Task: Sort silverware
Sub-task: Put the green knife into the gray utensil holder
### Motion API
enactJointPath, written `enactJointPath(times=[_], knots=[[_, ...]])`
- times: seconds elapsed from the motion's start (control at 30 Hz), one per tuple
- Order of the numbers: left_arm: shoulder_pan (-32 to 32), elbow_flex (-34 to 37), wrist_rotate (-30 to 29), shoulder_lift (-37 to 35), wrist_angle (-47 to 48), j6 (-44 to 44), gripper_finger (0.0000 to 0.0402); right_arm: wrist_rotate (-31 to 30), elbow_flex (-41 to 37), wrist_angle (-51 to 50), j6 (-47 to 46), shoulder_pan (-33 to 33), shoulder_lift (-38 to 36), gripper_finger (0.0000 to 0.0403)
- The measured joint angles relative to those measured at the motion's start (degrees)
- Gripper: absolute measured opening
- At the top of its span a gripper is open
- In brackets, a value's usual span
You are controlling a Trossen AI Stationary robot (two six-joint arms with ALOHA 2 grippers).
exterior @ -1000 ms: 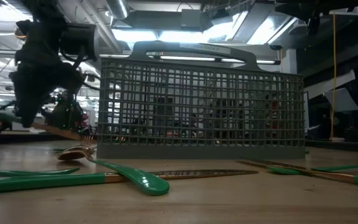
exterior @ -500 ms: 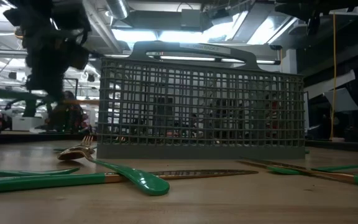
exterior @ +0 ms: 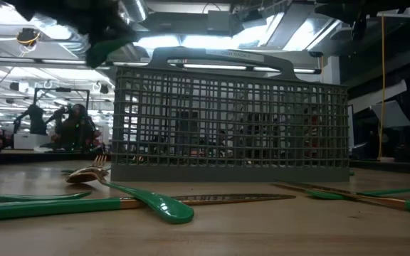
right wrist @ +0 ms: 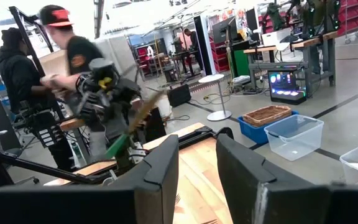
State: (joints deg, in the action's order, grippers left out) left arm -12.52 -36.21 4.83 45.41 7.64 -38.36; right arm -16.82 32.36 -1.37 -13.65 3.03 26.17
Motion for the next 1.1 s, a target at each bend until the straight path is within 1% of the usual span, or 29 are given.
enactJointPath(times=[0.17, 0.27, 0.4, 0.47, 0.6, 0.67, 0.73, 0.9, 1.1], knots=[[5.76, 0.0, -4.08, 3.88, -11.9, 4.26, 0.0029, 0.18, -0.01, 1.94, 0.01, 0.0, 1.16, 0.0111], [9.35, 0.0, -5.99, 7.24, -18.35, 6.67, 0.0028, 2.44, -0.04, 4.12, 0.02, 0.0, 3.13, 0.0111], [13.57, 0.0, -6.6, 12.08, -26.04, 9.62, 0.0034, 5.66, -0.03, 8.67, 0.0, -0.01, 9.28, 0.0111], [15.45, 0.0, -6.75, 14.33, -28.66, 10.88, 0.0034, 7.6, -0.04, 12.53, 0.0, 0.0, 12.95, 0.0111], [18.72, 0.04, -7.22, 18.19, -30.69, 14.77, 0.0028, 10.99, -0.04, 21.72, 0.0, -0.01, 20.03, 0.0111], [20.16, 0.04, -8.4, 19.63, -30.73, 16.7, 0.0027, 12.22, 0.0, 26.29, -0.1, -0.03, 23.69, 0.0111], [21.37, 0.04, -10.14, 20.77, -30.75, 18.61, 0.0029, 12.51, 1.18, 28.7, -1.1, -0.05, 27.38, 0.0111], [23.57, 0.04, -14.54, 22.0, -30.67, 24.83, 0.0031, 12.56, 7.23, 28.4, -1.41, -0.04, 36.81, 0.0111], [24.95, 0.04, -16.03, 22.14, -30.61, 30.31, 0.0028, 15.16, 15.82, 27.88, -1.51, -0.04, 47.68, 0.0111]])
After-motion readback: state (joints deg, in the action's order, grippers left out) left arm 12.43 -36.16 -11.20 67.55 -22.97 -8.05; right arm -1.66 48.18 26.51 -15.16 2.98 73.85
